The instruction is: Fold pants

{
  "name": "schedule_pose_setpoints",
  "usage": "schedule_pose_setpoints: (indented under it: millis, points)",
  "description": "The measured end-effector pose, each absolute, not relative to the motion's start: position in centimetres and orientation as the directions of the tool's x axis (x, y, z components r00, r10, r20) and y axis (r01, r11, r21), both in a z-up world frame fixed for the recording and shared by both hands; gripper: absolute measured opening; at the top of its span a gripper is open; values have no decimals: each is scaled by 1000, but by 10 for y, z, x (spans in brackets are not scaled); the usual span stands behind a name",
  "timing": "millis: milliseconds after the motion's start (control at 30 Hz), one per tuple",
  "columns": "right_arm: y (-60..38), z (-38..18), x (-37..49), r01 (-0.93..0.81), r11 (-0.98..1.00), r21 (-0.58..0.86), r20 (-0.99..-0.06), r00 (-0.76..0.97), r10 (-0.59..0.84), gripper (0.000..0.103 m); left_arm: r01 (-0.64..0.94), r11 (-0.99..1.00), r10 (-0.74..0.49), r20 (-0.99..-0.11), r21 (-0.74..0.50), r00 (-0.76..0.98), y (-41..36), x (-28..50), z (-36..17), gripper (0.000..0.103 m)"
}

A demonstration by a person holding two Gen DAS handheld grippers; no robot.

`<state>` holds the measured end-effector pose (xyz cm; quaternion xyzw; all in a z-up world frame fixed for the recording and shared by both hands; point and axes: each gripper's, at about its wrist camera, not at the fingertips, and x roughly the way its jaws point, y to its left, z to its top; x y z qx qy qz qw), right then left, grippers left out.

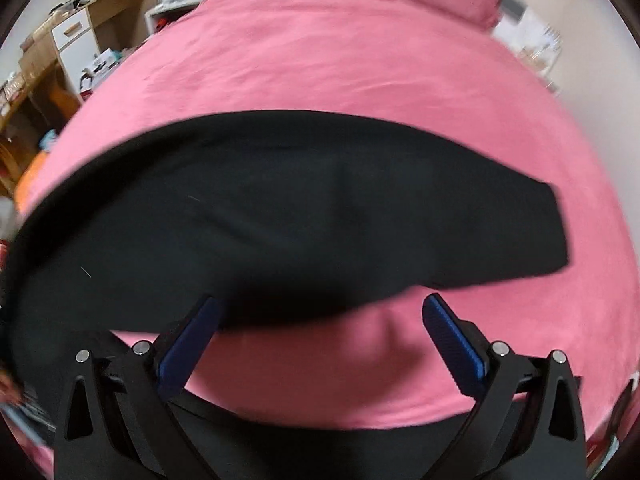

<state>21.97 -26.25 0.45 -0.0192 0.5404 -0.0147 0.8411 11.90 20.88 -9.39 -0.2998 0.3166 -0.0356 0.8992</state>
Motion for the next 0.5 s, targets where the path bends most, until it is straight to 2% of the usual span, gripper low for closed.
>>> schedule_pose_setpoints:
  millis: [100,300,500]
  points:
    - [-249,2,255,70,994,88,-932,358,58,101,-123,816,-258,-545,-565,798,208,119,-95,16]
    - [-235,12,307,249,897,366,-880,405,247,101,-110,804,-278,-533,-584,800,211,120,-99,19]
    - [-220,0,348,381,850,364,-906,355,229,101,-92,773,-313,-504,-627,805,215,122,-105,19]
